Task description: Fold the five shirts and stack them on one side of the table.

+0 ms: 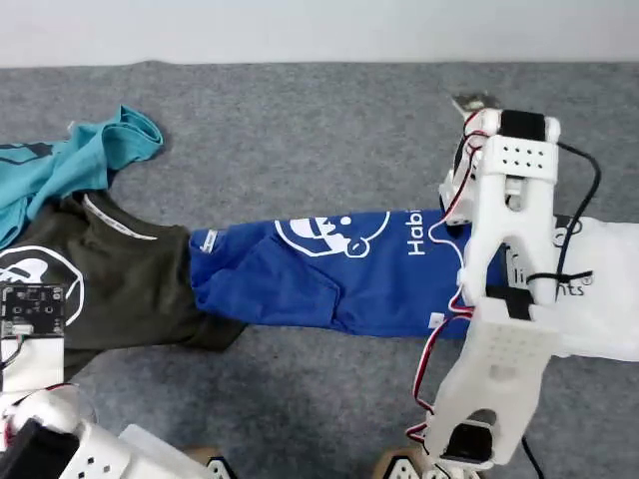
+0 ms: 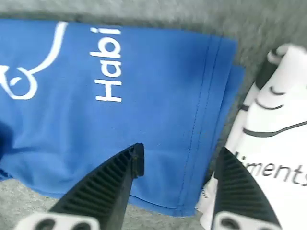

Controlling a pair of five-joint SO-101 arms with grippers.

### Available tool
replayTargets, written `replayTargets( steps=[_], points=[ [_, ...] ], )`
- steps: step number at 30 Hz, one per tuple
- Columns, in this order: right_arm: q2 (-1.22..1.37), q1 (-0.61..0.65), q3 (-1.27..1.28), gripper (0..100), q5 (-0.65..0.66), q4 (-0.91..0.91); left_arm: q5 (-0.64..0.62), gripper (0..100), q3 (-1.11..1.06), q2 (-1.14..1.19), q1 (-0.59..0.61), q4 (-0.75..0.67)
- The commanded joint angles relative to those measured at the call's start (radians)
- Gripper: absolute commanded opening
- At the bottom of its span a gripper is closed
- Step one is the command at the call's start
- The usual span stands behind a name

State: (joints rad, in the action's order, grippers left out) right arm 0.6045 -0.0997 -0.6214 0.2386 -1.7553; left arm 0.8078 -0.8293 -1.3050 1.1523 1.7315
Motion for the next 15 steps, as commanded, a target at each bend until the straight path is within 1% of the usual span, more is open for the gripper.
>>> replayTargets(
  steps=[1, 8, 15],
  points=[
    [0.036, -0.008, -0.037, 25.4, -0.021, -0.035, 0.012, 13, -0.002, -0.008, -0.008, 0.005],
    [0.147, -0.039, -0.038, 25.5, -0.071, 0.058, 0.012, 13, -0.01, -0.008, -0.006, 0.005],
    [0.248, -0.039, -0.04, 25.3, -0.077, 0.071, 0.012, 13, -0.01, -0.008, -0.003, 0.005]
  ],
)
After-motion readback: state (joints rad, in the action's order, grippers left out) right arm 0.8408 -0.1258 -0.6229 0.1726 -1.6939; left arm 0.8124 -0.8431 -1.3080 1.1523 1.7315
